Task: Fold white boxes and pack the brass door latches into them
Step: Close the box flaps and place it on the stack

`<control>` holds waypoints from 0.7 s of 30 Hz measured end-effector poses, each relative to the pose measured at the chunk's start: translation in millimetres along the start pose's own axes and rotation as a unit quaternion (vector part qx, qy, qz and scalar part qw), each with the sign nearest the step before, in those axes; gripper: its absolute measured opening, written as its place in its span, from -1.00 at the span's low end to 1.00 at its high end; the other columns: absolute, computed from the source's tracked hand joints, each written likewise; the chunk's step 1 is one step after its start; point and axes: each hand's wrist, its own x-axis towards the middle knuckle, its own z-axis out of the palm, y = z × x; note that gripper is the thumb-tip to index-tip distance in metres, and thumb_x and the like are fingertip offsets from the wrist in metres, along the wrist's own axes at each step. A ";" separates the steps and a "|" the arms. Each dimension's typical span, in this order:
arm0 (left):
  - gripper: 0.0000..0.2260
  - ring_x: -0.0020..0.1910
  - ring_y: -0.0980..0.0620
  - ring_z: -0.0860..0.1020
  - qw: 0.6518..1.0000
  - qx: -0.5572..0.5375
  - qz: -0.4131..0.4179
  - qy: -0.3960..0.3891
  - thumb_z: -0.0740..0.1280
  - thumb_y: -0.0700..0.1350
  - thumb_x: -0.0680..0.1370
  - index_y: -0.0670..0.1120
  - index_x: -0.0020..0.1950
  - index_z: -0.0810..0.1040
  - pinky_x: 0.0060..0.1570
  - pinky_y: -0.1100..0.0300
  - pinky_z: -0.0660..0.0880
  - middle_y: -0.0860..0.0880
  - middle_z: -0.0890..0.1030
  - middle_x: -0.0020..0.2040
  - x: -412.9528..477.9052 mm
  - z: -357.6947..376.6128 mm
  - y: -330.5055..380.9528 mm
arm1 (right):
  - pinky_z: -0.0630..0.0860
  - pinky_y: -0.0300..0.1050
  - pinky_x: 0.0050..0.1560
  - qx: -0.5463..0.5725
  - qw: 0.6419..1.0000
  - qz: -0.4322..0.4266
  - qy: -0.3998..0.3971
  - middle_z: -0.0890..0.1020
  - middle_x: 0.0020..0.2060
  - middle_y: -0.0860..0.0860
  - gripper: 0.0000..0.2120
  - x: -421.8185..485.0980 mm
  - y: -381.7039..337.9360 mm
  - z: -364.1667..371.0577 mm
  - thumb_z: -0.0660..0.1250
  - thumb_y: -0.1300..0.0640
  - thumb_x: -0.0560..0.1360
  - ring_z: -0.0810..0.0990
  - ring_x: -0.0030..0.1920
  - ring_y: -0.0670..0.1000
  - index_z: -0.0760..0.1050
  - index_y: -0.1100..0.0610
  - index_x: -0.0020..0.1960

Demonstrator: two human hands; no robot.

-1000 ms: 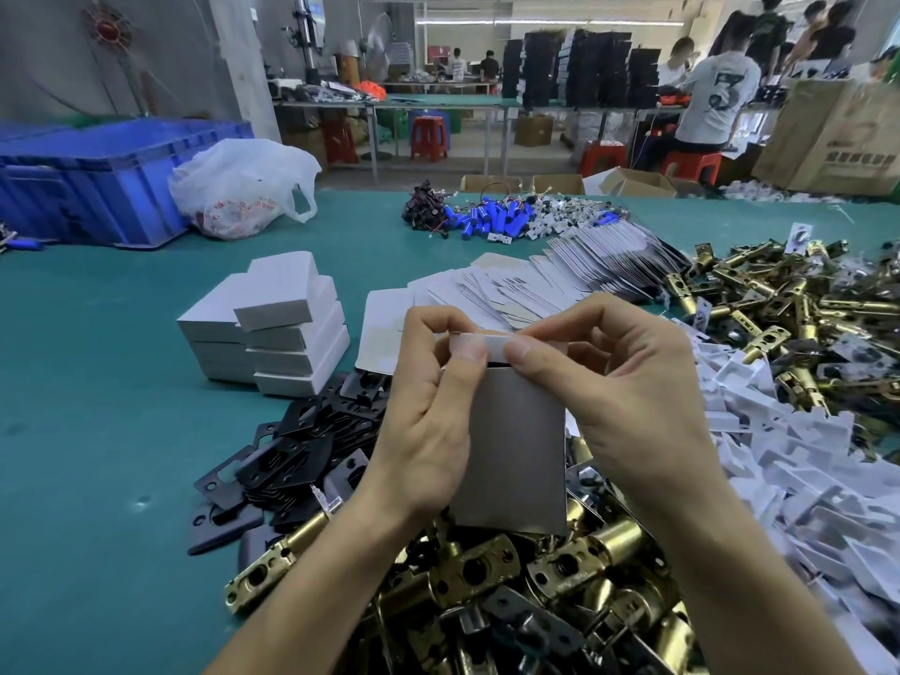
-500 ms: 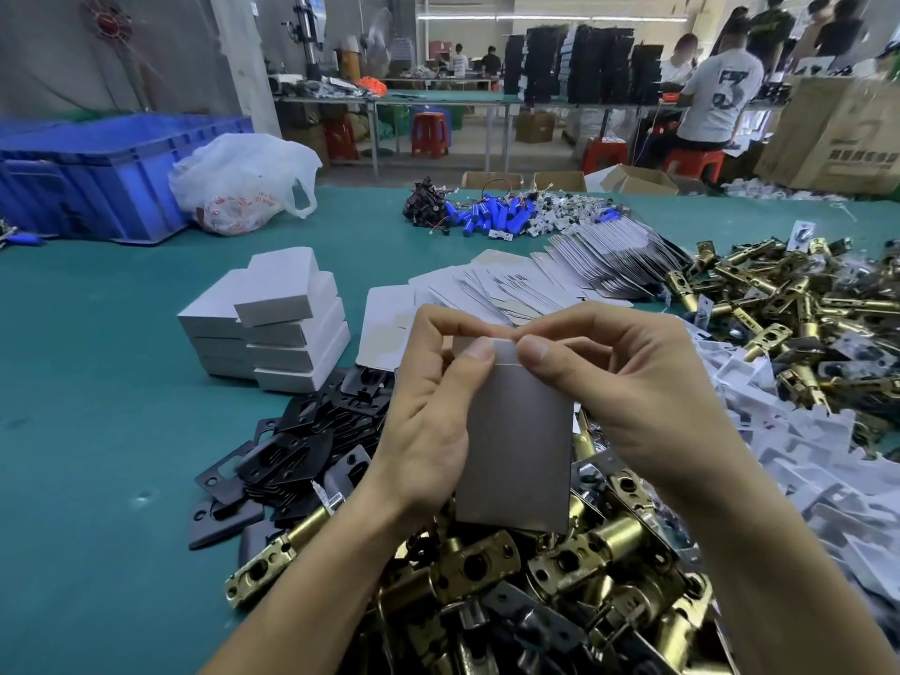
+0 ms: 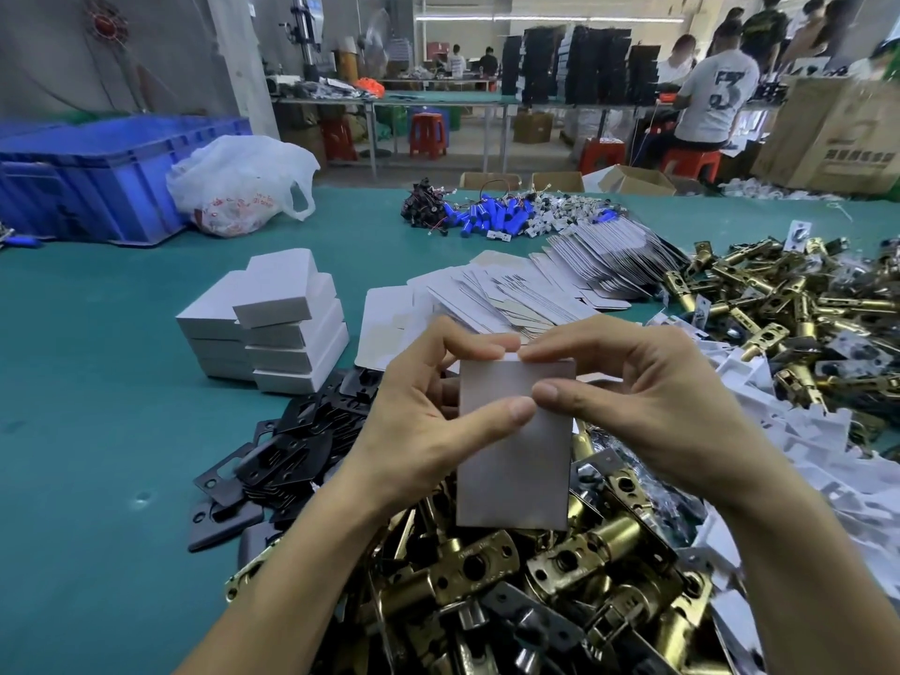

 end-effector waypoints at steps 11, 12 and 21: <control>-0.71 -0.08 0.11 0.66 0.998 0.012 -0.036 -0.049 0.51 -0.26 0.45 -0.02 0.11 0.60 -0.15 0.22 0.61 0.06 0.69 -0.03 1.0 -4.1 -0.5 | 0.62 -0.18 -0.09 0.018 0.999 0.022 -0.035 0.69 0.00 -0.11 -0.75 -2.2 -5.0 -2.3 0.43 0.12 0.37 0.66 -0.04 -0.10 0.68 -0.03 0.03; -0.71 -0.08 0.13 0.66 0.998 0.014 -0.036 -0.046 0.50 -0.27 0.45 0.00 0.10 0.61 -0.15 0.25 0.60 0.07 0.69 -0.04 1.5 -3.9 -0.6 | 0.64 -0.12 -0.11 0.009 0.999 0.030 -0.034 0.70 -0.02 -0.14 -0.75 -2.8 -5.0 -1.7 0.44 0.12 0.36 0.66 -0.08 -0.10 0.67 -0.05 0.04; -0.74 -0.14 0.08 0.67 0.999 0.009 -0.035 -0.023 0.53 -0.23 0.43 -0.01 0.05 0.61 -0.18 0.20 0.61 -0.02 0.71 -0.10 0.8 -1.6 -1.4 | 0.66 -0.04 -0.12 0.035 0.998 0.044 -0.034 0.72 -0.01 0.04 -0.70 -2.7 -2.3 0.6 0.43 0.15 0.40 0.71 -0.10 0.04 0.66 -0.04 0.11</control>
